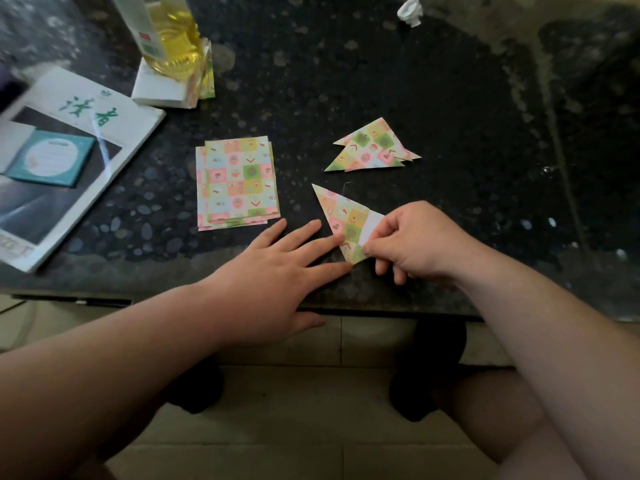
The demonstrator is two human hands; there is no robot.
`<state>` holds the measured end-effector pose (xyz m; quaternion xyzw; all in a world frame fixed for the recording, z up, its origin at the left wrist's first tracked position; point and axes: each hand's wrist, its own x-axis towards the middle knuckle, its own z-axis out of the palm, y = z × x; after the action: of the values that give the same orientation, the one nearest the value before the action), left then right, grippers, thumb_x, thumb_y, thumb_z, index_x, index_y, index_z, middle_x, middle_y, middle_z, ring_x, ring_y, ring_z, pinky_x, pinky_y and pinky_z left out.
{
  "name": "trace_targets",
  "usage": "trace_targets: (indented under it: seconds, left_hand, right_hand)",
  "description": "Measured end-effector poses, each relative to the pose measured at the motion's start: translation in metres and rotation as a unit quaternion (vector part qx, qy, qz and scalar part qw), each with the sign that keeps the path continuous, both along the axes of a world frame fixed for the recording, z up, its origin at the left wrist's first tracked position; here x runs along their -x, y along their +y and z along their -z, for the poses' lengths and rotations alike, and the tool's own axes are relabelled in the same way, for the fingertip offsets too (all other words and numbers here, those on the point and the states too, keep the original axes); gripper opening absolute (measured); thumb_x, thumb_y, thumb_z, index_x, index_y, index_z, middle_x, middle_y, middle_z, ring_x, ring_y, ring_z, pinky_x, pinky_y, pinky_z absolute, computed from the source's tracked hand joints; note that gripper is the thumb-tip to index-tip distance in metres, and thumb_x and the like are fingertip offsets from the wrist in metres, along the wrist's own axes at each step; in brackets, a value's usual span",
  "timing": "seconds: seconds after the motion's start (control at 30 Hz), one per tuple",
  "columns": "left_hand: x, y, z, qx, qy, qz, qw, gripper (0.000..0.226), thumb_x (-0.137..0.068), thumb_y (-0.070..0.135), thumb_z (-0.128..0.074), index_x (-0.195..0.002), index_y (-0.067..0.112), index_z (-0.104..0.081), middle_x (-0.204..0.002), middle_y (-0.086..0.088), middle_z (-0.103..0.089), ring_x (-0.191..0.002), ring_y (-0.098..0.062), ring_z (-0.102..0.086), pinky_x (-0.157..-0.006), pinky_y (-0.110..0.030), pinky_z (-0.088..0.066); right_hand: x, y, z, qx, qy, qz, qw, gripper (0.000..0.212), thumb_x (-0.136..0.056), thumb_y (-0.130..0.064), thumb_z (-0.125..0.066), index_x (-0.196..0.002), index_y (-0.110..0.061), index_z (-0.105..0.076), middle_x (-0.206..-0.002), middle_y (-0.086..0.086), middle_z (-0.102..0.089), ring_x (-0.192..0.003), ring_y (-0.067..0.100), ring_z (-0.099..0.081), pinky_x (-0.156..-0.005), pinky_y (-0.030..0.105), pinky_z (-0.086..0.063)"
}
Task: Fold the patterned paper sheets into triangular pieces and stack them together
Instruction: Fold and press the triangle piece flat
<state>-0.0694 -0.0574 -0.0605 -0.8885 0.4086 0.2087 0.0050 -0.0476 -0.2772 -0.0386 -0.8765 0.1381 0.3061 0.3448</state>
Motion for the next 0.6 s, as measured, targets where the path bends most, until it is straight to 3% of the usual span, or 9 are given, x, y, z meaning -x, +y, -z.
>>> trace_targets:
  seconds: [0.6]
  left_hand:
    - [0.0042,-0.0033,0.0026,-0.007,-0.022,-0.002,1.0,0.08,-0.097,0.071,-0.036,-0.159,0.047,0.01,-0.17,0.007,0.015,-0.156,-0.023,0.019,-0.126,-0.054,0.006]
  right_hand:
    - [0.0003,0.0022,-0.0032,0.009,0.001,-0.006,1.0,0.01,-0.095,-0.018,-0.07,-0.086,-0.015,-0.073,-0.064,-0.002,-0.075,-0.04,0.008,-0.059,-0.042,0.018,-0.041]
